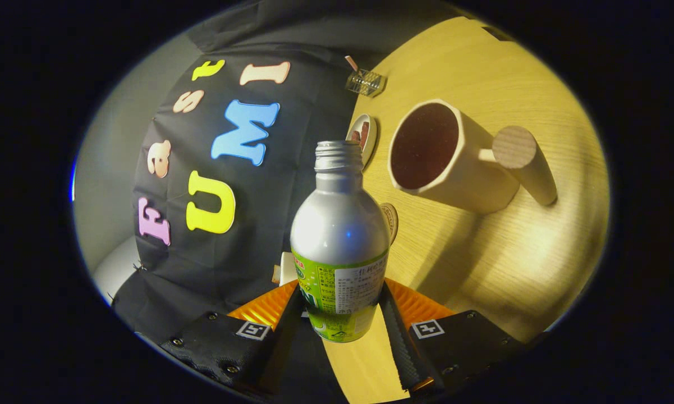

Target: Take the bottle from table, then pour the juice into the cup, finally place the bottle on the coaster

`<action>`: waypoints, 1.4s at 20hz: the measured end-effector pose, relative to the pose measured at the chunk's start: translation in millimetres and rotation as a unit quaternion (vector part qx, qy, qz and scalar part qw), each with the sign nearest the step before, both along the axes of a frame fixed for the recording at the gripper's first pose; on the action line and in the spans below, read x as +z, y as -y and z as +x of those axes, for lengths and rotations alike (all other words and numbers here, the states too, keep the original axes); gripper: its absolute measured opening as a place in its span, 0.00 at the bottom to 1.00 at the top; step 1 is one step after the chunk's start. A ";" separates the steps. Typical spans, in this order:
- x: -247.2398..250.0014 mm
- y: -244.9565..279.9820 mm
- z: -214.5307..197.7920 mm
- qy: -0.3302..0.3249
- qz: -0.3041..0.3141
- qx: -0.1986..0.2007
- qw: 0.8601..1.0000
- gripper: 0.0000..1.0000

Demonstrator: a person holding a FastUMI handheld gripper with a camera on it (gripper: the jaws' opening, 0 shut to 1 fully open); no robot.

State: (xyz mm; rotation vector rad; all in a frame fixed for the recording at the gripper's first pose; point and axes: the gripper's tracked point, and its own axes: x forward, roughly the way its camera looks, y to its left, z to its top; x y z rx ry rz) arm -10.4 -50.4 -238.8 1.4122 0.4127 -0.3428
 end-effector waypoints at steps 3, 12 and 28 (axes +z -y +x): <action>-6.8 -5.4 -0.2 -0.017 0.032 -0.006 0.999 0.77; 4.4 -9.6 2.8 -0.018 0.130 -0.030 0.991 0.76; 28.7 -2.4 12.4 -0.036 0.245 -0.067 0.966 0.77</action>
